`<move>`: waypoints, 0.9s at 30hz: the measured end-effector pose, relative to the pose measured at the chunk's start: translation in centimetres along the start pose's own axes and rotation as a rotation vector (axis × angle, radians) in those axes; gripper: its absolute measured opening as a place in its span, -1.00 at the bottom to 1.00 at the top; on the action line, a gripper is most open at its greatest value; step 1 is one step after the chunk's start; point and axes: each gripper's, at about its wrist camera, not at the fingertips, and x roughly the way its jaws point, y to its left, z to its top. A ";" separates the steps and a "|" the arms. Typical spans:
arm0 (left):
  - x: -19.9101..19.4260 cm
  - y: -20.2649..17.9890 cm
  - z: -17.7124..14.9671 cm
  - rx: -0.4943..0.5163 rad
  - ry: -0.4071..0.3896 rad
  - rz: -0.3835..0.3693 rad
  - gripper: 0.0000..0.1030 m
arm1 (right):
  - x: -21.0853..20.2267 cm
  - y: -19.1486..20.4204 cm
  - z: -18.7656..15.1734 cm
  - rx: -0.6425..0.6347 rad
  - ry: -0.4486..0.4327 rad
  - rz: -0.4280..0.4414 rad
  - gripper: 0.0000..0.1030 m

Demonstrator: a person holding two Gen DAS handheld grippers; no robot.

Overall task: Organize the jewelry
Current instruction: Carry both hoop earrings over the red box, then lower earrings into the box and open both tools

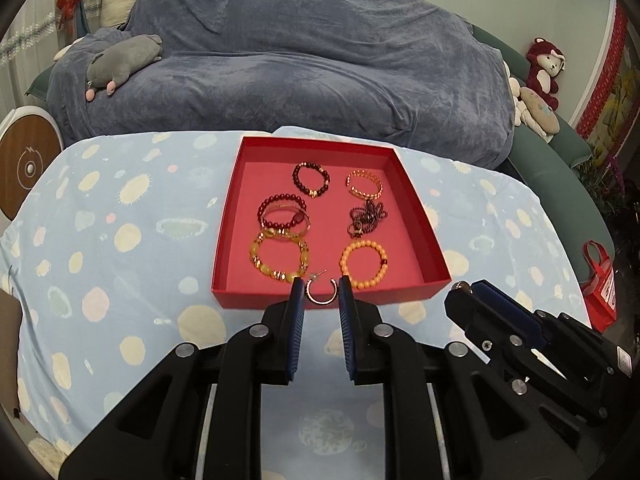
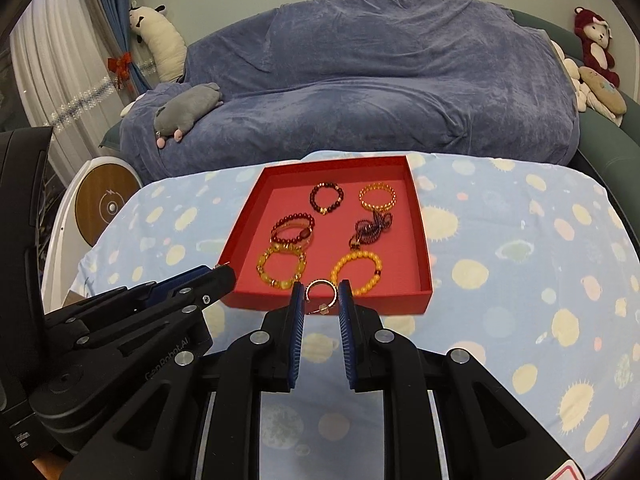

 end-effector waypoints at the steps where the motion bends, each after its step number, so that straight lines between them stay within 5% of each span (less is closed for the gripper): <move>1: 0.3 0.0 0.6 -0.001 -0.006 -0.001 -0.68 | 0.3 -0.1 0.6 -0.002 -0.005 0.000 -0.68; 14: 5.5 0.5 6.3 0.007 -0.016 0.010 -0.68 | 5.6 -1.4 5.9 -0.009 -0.023 -0.012 -0.68; 27: 12.0 1.6 6.9 0.017 0.055 0.034 -0.68 | 12.1 -2.8 6.2 -0.005 0.044 -0.026 -0.68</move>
